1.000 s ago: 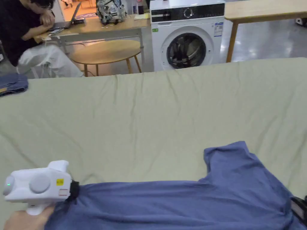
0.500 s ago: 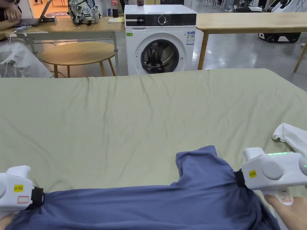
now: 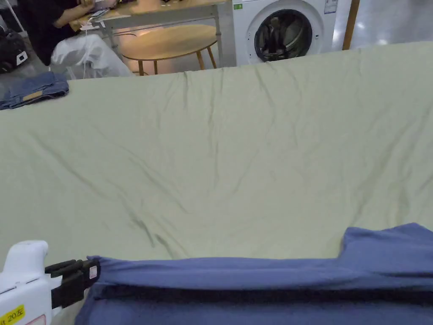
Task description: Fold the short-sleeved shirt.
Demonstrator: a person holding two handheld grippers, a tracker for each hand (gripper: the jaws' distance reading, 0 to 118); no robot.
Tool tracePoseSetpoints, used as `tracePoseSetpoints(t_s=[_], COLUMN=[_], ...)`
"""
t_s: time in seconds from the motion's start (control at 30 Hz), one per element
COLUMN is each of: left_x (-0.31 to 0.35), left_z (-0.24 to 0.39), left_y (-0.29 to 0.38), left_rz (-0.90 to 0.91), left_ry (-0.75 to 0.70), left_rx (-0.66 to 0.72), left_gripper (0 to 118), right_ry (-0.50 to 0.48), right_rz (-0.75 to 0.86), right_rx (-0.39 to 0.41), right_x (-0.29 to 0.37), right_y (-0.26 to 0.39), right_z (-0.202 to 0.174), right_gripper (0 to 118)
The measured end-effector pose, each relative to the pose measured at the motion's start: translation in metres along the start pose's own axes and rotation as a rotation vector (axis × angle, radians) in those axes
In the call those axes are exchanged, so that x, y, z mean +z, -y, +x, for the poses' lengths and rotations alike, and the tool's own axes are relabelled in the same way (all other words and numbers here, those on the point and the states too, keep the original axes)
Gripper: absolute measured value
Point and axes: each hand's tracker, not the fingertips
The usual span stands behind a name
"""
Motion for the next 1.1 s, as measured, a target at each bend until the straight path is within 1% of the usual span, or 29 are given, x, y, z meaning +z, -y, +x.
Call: tracePoseSetpoints(t_s=[0.07, 0.1, 0.13, 0.33, 0.37, 0.4, 0.43, 0.47, 0.5, 0.6, 0.63, 0.67, 0.7, 0.8, 0.87, 0.9, 0.93, 0.97, 1.0, 1.03, 1.07, 1.1], left_x=[0.001, -0.001, -0.004, -0.018, -0.016, -0.015, -0.013, -0.008, 0.002, 0.032, 0.053, 0.068, 0.079, 0.113, 0.122, 0.123, 0.125, 0.127, 0.127, 0.126, 0.126, 0.126], left_z=[-0.008, -0.011, -0.014, -0.021, -0.016, -0.016, -0.017, -0.017, -0.006, 0.007, 0.024, 0.033, 0.042, 0.078, 0.102, 0.108, 0.118, 0.124, 0.128, 0.129, 0.129, 0.129], left_y=[0.017, 0.022, 0.028, 0.054, 0.055, 0.055, 0.057, 0.057, 0.057, 0.046, 0.039, 0.034, 0.030, 0.022, 0.016, 0.012, 0.012, 0.009, 0.005, -0.002, -0.004, -0.004], left_rz=[-0.018, -0.022, -0.041, -0.060, -0.073, -0.082, -0.063, -0.040, 0.003, 0.106, 0.162, 0.270, 0.335, 0.547, 0.661, 0.664, 0.648, 0.598, 0.548, 0.526, 0.514, 0.518], left_ry=[0.022, 0.008, 0.015, -0.004, 0.003, -0.009, 0.005, 0.003, -0.009, -0.022, -0.033, -0.047, -0.060, -0.113, -0.179, -0.186, -0.198, -0.192, -0.179, -0.124, -0.051, 0.014], left_rx=[0.039, 0.059, 0.085, 0.070, 0.063, 0.031, 0.002, -0.017, -0.017, -0.005, 0.009, 0.031, 0.045, -0.029, -0.133, -0.178, -0.217, -0.237, -0.221, -0.193, -0.170, -0.136], left_gripper=[0, 0, 0, 0, 0, 10, 27, 49, 53, 53, 53, 53, 53, 53, 53, 53, 53, 53, 53, 52, 42, 21], right_ry=[0.019, 0.030, 0.027, 0.040, 0.038, 0.034, 0.047, 0.087, 0.107, 0.081, 0.074, 0.068, 0.068, 0.039, 0.045, 0.034, -0.004, -0.041, -0.061, -0.077, -0.108, -0.126], right_rz=[-0.016, -0.032, -0.032, -0.077, -0.083, -0.077, -0.067, -0.055, -0.045, 0.042, 0.086, 0.134, 0.185, 0.332, 0.413, 0.437, 0.454, 0.468, 0.467, 0.455, 0.440, 0.446], right_rx=[-0.010, -0.013, -0.011, -0.031, -0.040, -0.038, -0.022, -0.008, -0.013, -0.045, -0.037, -0.021, -0.004, 0.067, 0.132, 0.154, 0.166, 0.172, 0.166, 0.150, 0.141, 0.135], right_x=[0.003, 0.002, 0.000, -0.029, -0.030, -0.029, -0.027, -0.024, -0.019, 0.012, 0.025, 0.038, 0.048, 0.064, 0.064, 0.062, 0.059, 0.054, 0.053, 0.048, 0.043, 0.040], right_y=[0.021, 0.029, 0.037, 0.057, 0.059, 0.061, 0.062, 0.063, 0.063, 0.057, 0.052, 0.045, 0.039, 0.024, 0.018, 0.015, 0.012, 0.009, 0.005, 0.003, 0.001, 0.000], right_z=[0.002, 0.002, 0.003, 0.006, 0.006, 0.006, 0.004, 0.007, 0.008, 0.009, 0.005, -0.002, -0.010, -0.034, -0.051, -0.058, -0.064, -0.070, -0.078, -0.083, -0.087, -0.090], right_gripper=[1, 1, 1, 3, 15, 34, 54, 60, 60, 60, 60, 60, 60, 60, 60, 60, 58, 48, 37, 26, 14, 4])
